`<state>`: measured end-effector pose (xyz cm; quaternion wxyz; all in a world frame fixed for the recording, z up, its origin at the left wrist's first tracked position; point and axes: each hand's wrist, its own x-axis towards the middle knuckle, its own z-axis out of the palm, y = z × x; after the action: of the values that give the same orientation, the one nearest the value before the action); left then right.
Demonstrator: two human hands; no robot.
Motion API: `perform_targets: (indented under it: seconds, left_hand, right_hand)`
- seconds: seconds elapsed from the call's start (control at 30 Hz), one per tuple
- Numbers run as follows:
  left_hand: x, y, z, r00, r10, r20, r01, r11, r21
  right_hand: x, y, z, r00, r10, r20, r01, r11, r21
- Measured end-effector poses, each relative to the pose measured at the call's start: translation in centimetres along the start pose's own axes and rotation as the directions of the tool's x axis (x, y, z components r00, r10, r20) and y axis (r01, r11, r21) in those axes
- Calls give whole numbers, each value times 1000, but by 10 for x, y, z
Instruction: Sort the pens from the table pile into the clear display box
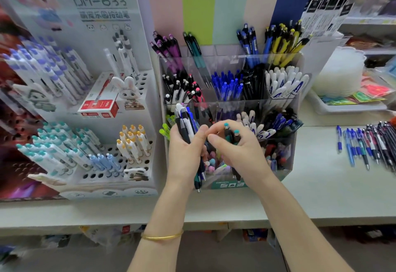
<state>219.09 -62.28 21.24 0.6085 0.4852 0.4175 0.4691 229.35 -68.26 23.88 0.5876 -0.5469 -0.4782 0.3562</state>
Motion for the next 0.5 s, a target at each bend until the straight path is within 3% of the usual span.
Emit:
perform_targets:
  seconds: [0.1,0.2,0.33,0.5]
  left_hand:
    - [1,2,1,1000,-27,4,27,999,-44]
    - [2,6,-2,985,-157,66,167,966,-195]
    - [3,8,-8,909,-332,253,414,799,-436]
    - [3,12,-16,846,-379,375,532,569,-627]
  right_hand:
    - [-4,7,2,997,-8,82,14,997,-73]
    - [-7,12,2,987,-34,159,62,983,-174]
    - [-4,10,3,982,-108,156,153,936,-317]
    - [-2,1,2,993,-27,114,50,978,-202]
